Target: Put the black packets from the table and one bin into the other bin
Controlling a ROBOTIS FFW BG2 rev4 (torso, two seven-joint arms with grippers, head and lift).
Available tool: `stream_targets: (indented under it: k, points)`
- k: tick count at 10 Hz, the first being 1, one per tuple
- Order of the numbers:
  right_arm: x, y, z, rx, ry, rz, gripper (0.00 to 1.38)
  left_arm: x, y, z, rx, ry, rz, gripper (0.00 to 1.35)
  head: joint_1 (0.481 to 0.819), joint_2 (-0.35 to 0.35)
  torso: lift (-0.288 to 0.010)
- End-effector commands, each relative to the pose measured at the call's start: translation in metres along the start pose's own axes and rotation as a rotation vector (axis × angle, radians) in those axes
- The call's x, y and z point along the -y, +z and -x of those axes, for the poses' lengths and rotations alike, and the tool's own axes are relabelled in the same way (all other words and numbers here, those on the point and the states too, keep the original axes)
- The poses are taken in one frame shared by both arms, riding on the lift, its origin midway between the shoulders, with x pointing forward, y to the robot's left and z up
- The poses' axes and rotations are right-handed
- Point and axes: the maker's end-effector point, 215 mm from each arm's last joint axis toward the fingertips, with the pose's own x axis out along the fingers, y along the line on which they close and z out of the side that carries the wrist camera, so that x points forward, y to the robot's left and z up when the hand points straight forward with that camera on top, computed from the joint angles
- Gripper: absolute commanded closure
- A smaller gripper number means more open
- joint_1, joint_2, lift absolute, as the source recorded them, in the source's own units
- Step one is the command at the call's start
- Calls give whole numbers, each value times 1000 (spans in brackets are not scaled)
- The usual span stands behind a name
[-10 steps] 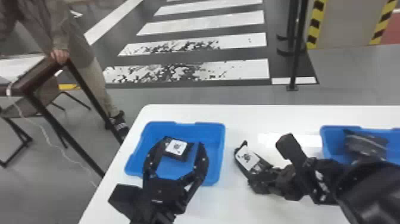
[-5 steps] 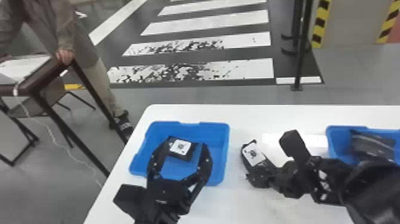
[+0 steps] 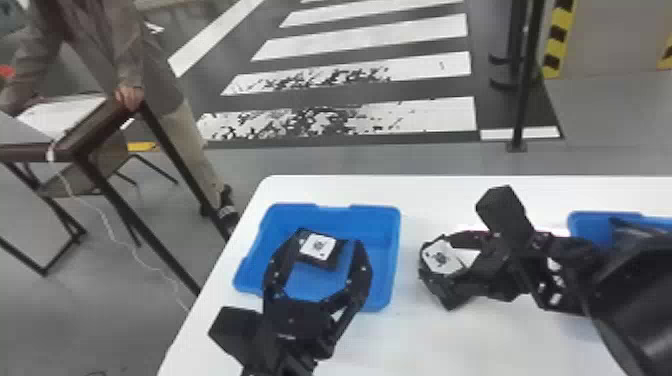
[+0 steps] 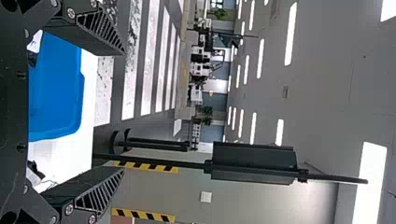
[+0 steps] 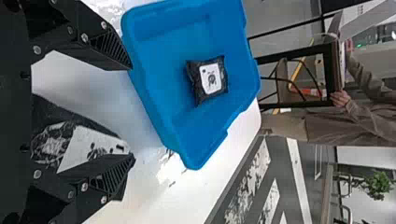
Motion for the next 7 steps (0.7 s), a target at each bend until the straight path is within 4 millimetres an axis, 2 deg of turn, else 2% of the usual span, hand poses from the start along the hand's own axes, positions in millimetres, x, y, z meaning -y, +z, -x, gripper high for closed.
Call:
stream_targets:
  k: [1, 2, 4, 5, 7]
  points:
    - [25, -6, -2, -32, -51, 8, 51, 0, 0, 0, 0, 2, 3, 157, 695, 304, -110]
    - [43, -14, -5, -56, -83, 2, 51, 1, 1, -1, 2, 1, 7, 157, 695, 285, -110]
    - [57, -28, -19, -60, -61, -49, 51, 6, -2, -4, 1, -8, 12, 157, 695, 261, -110]
    - [56, -35, -21, -59, -53, -84, 51, 7, -3, -5, 3, -8, 16, 157, 695, 251, -110]
    - [42, -49, -29, -76, -9, -116, 51, 7, -3, -6, 5, -8, 22, 157, 695, 245, -110]
